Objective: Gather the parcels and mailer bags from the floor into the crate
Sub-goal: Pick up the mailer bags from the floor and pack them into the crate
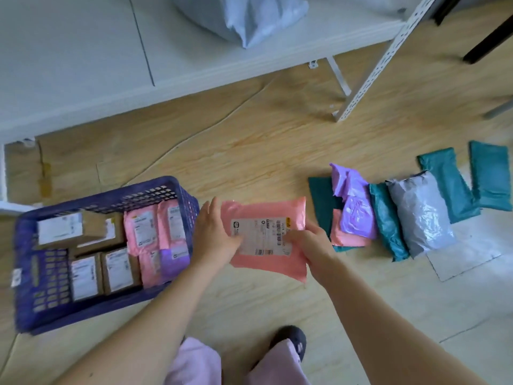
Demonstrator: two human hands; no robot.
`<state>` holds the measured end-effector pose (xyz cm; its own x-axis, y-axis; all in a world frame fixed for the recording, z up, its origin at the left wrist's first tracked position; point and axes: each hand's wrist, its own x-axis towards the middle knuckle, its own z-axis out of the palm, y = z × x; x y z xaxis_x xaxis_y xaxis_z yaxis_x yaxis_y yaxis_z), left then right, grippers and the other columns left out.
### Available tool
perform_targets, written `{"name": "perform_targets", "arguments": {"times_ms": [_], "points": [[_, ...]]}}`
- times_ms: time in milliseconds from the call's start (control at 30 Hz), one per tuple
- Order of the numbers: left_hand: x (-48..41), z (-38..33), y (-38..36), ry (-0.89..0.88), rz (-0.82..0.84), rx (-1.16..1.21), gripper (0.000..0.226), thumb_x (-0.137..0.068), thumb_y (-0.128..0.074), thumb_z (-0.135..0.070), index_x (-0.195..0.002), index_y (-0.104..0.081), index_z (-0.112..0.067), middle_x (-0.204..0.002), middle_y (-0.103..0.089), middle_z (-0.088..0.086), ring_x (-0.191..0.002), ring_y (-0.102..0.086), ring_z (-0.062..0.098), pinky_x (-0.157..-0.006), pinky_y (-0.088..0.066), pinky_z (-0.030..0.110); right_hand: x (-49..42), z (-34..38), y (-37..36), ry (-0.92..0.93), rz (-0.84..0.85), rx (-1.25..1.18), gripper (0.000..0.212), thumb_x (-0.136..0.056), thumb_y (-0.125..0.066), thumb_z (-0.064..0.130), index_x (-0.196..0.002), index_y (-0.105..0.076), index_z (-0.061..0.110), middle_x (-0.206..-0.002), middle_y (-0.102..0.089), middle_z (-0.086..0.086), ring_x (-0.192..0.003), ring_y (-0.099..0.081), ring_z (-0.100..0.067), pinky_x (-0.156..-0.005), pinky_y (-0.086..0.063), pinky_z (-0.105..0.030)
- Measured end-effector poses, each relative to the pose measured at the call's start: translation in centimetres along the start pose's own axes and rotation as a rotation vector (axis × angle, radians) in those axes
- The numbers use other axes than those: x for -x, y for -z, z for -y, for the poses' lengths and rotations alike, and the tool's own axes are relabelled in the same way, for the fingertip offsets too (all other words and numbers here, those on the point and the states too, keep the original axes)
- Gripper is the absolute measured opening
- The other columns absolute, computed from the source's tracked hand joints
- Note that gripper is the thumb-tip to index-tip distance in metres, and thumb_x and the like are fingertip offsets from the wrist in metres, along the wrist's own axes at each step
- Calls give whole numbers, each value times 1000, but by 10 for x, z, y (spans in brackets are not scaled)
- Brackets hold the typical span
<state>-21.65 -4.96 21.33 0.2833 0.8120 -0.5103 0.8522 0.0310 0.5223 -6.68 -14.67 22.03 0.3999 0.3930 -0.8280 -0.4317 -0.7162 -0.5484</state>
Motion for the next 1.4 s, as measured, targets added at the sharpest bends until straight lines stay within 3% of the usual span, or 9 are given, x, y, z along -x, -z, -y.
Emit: {"name": "perform_targets", "arguments": {"times_ms": [100, 200, 333, 467, 600, 867, 1100, 1267, 1400], "points": [[6, 26, 33, -122, 56, -160, 98, -77, -74, -23, -151, -9, -21, -157, -15, 2, -145, -14, 19, -118, -18, 40, 21, 12, -32, 95, 100, 232, 22, -76, -56, -1, -89, -67, 13, -95, -71, -14, -86, -66, -28, -79, -56, -40], [10, 48, 59, -52, 159, -89, 94, -77, -73, -16, -150, -14, -25, -153, -26, 1, -138, -31, 22, -112, -32, 40, 36, 20, -68, 137, 157, 359, 22, -78, -56, -1, -94, -67, 9, -97, -70, -14, -76, -61, -19, -67, -52, -31], [9, 94, 92, 18, 196, -15, 79, -80, -64, -4, -146, -26, -23, -142, -44, 2, -123, -48, 21, -98, -46, 38, 46, 21, -132, 161, 230, 491, 25, -71, -55, -5, -88, -67, 8, -97, -70, -17, -82, -61, -26, -78, -53, -44], [5, 145, 121, 31, 220, 27, 47, -86, -56, -4, -129, -47, -16, -123, -59, 4, -112, -57, 21, -92, -50, 36, 46, 20, -198, 191, 256, 607, 23, -71, -56, -3, -78, -67, 16, -78, -66, -3, -76, -58, -20, -66, -47, -29], [-6, 207, 141, 65, 222, 72, 29, -89, -47, -4, -115, -56, -14, -113, -63, 5, -101, -60, 21, -75, -49, 27, 45, 20, -260, 207, 261, 717, 35, -70, -61, -2, -92, -70, 23, -76, -63, 9, -74, -57, -14, -60, -45, -22], [-37, 285, 163, 123, 83, 41, 12, -98, -42, -15, -104, -53, -13, -85, -54, -5, -62, -46, 1, -46, -30, 13, 18, 11, -354, 335, 222, 908, 43, -77, -65, 11, -117, -63, 27, -96, -67, 9, -87, -61, -14, -72, -51, -27], [-63, 331, 147, 302, 91, 95, 16, -99, -38, -13, -104, -52, -7, -81, -47, -3, -64, -44, 9, -48, -26, 16, -22, -24, -382, 327, 5, 891, 85, -78, -70, 15, -147, -22, 25, -141, -40, -7, -128, -42, -26, -102, -39, -38], [-90, 360, 126, 416, 91, 217, 23, -99, -39, -14, -111, -55, -3, -95, -59, 10, -73, -50, 18, -49, -30, 18, -69, -63, -387, 10, 71, 687, 81, -79, -70, 13, -147, -25, 21, -130, -54, -7, -85, -57, -21, -71, -46, -31], [-115, 379, 96, 495, 107, 286, 21, -98, -42, -14, -107, -57, -3, -99, -62, 12, -75, -50, 20, -61, -39, 25, -99, -95, -397, -50, 195, 811, 60, -84, -58, 5, -136, -34, 21, -110, -63, -4, -79, -63, -20, -66, -54, -32]]}}
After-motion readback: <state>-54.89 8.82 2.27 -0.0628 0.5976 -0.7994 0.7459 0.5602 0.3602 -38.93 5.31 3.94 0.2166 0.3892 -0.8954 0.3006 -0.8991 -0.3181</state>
